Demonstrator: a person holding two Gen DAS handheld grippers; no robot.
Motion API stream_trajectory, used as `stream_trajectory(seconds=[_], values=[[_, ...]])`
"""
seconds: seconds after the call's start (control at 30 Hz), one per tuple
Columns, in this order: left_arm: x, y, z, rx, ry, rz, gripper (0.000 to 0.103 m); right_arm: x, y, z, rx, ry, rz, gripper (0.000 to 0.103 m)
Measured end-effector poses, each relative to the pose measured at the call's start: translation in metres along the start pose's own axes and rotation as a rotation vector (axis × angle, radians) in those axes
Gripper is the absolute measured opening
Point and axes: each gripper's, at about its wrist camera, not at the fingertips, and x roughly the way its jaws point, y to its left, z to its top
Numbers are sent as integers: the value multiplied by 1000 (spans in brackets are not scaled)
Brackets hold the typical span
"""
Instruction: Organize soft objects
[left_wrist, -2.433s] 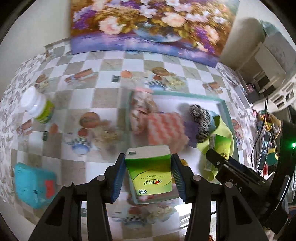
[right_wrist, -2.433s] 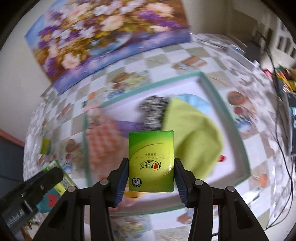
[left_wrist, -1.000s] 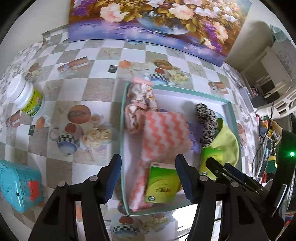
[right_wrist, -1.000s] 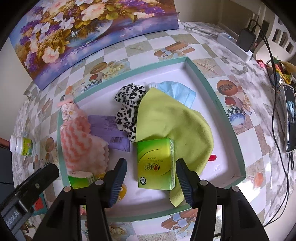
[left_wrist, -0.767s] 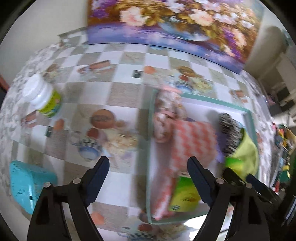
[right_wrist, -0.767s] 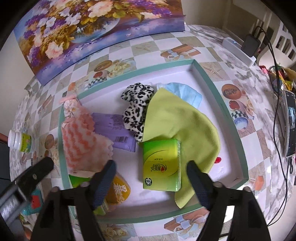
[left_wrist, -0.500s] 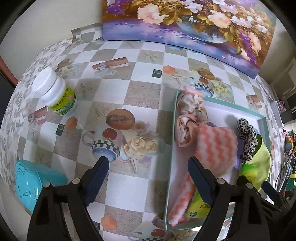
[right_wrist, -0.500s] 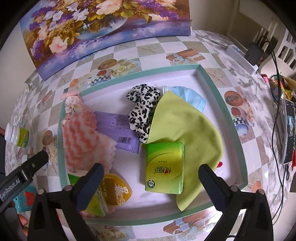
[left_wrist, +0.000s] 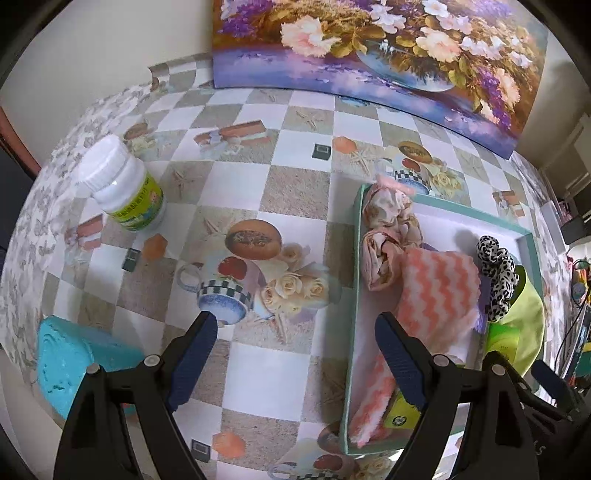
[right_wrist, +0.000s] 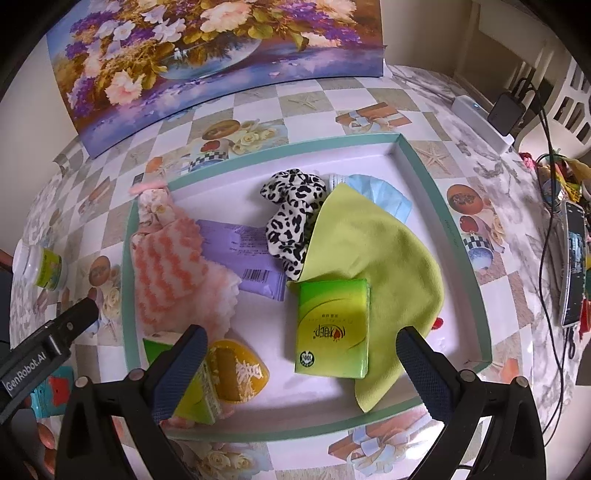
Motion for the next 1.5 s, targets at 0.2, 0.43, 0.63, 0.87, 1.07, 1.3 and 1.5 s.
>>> stream_trajectory(seconds=[0.2,0.43,0.63,0.87,1.07,1.3,1.5], values=[[-22,14,-9,-17,-73,55,88,-18,8,-14,-33,-37,-7,103],[-42,35,-22,-48,-102,36,88,-36,17,-32,-69,-72,-5,103],[-55,53,-38,-72,-116,34,88,-47,26,-48,-106,-90,-4,103],[-68,58,-55,-26,-137,107,88,-57,35,-59,-136,-117,-6,103],[-73,60,-66,15,-143,122,88,-63,39,-63,-146,-128,-5,103],[-77,58,-74,44,-151,142,88,-69,37,-67,-140,-143,-2,103],[-81,56,-74,49,-167,149,88,-70,39,-66,-146,-148,4,103]])
